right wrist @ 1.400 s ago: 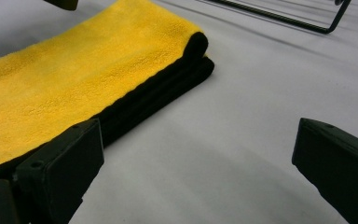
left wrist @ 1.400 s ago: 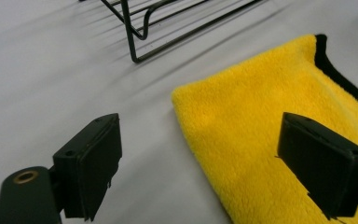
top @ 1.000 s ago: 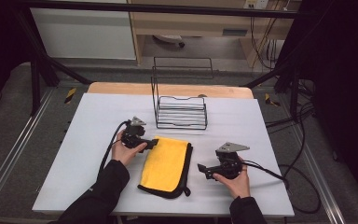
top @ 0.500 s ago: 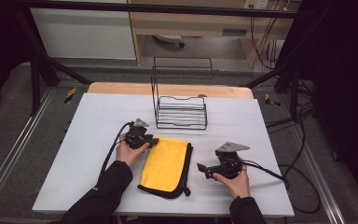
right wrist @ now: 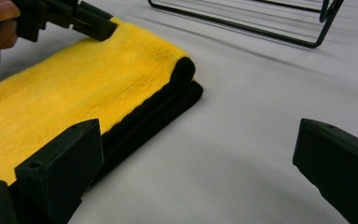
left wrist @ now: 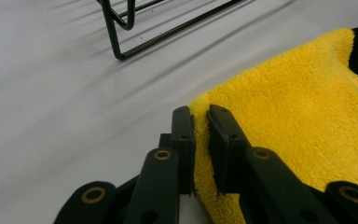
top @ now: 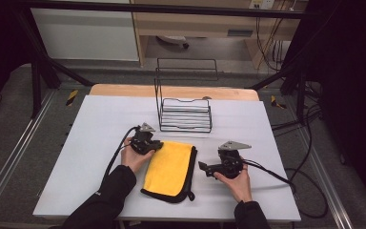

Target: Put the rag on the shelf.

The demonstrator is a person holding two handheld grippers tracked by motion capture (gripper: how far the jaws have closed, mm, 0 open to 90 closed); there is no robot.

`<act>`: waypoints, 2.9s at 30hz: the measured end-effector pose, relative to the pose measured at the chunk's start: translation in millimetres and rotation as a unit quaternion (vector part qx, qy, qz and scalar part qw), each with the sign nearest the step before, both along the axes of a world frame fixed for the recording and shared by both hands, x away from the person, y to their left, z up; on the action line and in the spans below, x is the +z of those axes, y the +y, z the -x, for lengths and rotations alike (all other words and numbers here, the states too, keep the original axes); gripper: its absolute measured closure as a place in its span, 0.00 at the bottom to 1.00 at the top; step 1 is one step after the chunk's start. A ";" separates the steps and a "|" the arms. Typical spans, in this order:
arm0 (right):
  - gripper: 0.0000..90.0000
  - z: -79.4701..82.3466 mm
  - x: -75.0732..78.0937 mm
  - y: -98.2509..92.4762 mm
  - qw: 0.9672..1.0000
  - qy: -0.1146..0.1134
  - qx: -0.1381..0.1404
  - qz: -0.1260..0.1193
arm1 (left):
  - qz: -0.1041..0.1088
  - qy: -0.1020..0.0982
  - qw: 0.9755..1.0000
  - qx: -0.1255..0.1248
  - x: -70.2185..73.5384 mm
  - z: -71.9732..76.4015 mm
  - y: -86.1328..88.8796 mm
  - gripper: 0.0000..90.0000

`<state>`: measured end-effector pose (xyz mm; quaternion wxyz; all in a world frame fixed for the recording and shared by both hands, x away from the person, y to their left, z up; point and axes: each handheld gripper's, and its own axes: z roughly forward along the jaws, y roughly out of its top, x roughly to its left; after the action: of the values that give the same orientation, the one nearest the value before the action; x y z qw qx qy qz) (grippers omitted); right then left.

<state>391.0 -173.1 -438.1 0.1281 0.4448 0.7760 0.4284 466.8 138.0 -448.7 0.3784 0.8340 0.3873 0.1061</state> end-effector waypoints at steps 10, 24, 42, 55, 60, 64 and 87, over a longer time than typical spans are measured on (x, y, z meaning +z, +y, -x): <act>0.21 -32.2 -4.6 30.0 1.000 0.010 -0.025 -0.010 | -0.009 -0.011 1.000 -0.002 -0.6 1.7 -1.7 0.90; 0.51 -43.7 -19.3 43.6 0.999 0.033 -0.041 -0.007 | -0.011 -0.014 1.000 0.004 -0.6 3.3 -2.6 0.90; 0.87 -40.7 -16.5 52.5 0.994 0.086 -0.060 -0.040 | 0.000 -0.014 1.000 0.005 -1.5 3.6 -0.3 0.91; 0.89 -36.8 -4.4 50.3 0.996 0.063 -0.051 -0.049 | 0.028 -0.023 0.999 0.020 12.8 10.1 8.7 0.93; 0.89 -31.4 8.0 53.7 0.998 0.033 -0.037 -0.045 | 0.039 -0.037 0.998 0.018 23.1 18.2 15.2 0.93; 0.89 -27.3 16.3 54.7 0.998 0.016 -0.027 -0.047 | 0.044 -0.045 0.998 0.019 29.6 24.9 19.3 0.93; 0.89 -4.7 49.8 60.4 0.997 -0.061 0.005 -0.046 | 0.070 -0.101 0.992 0.026 64.5 55.2 32.6 0.93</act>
<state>395.7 -112.7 -388.3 0.1521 0.4199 0.7482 0.4907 411.6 170.6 -384.2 0.4702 0.7801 0.3754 0.1717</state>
